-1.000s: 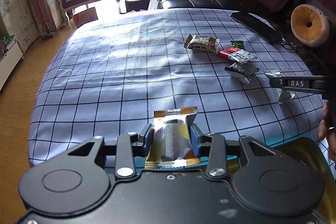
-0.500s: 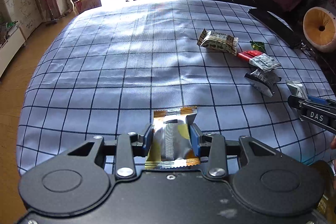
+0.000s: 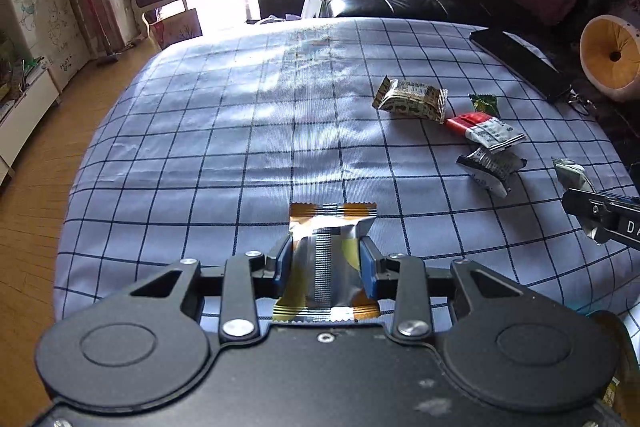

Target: Organize snacks

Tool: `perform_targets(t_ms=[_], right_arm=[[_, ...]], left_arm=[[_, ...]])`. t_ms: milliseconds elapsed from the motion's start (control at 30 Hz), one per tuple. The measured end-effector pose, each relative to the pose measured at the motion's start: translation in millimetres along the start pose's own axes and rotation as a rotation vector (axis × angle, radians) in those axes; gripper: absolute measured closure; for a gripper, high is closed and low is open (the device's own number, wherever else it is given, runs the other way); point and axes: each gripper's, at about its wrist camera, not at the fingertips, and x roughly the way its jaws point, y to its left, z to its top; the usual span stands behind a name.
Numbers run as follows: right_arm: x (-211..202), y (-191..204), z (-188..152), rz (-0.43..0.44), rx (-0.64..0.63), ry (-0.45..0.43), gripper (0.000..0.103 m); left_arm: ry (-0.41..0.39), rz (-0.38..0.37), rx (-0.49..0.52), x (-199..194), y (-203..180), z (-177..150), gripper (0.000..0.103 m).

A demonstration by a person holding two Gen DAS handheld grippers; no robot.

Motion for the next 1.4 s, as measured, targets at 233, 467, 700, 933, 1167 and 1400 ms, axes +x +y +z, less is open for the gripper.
perform_targets(t_ms=[233, 467, 700, 933, 1167, 1400], right_arm=[[-61.1, 11.8, -5.3, 0.111, 0.014, -0.036, 0.074], [-121.7, 22.0, -29.9, 0.163, -0.009, -0.083, 0.074], [-160.3, 22.8, -67.7, 0.149, -0.018, -0.114, 0.074], [-170.7, 24.2, -102.0, 0.111, -0.049, -0.088, 0.074], [-168.9, 14.8, -127.0, 0.103, 0.003, -0.006, 0.074], [-175.8, 12.7, -131.1, 0.117, 0.018, -0.03, 0.067]], left_arm=[[-0.067, -0.025, -0.01, -63.7, 8.5, -12.0, 0.067], [-0.105, -0.041, 0.006, -124.5, 21.6, -46.4, 0.067], [-0.09, -0.063, 0.0, -152.2, 30.6, -87.8, 0.067], [-0.072, -0.041, -0.032, -162.0, 34.2, -122.3, 0.067], [-0.072, 0.001, -0.056, -159.6, 33.9, -133.8, 0.065], [-0.088, -0.011, -0.06, -159.9, 32.5, -132.2, 0.064]])
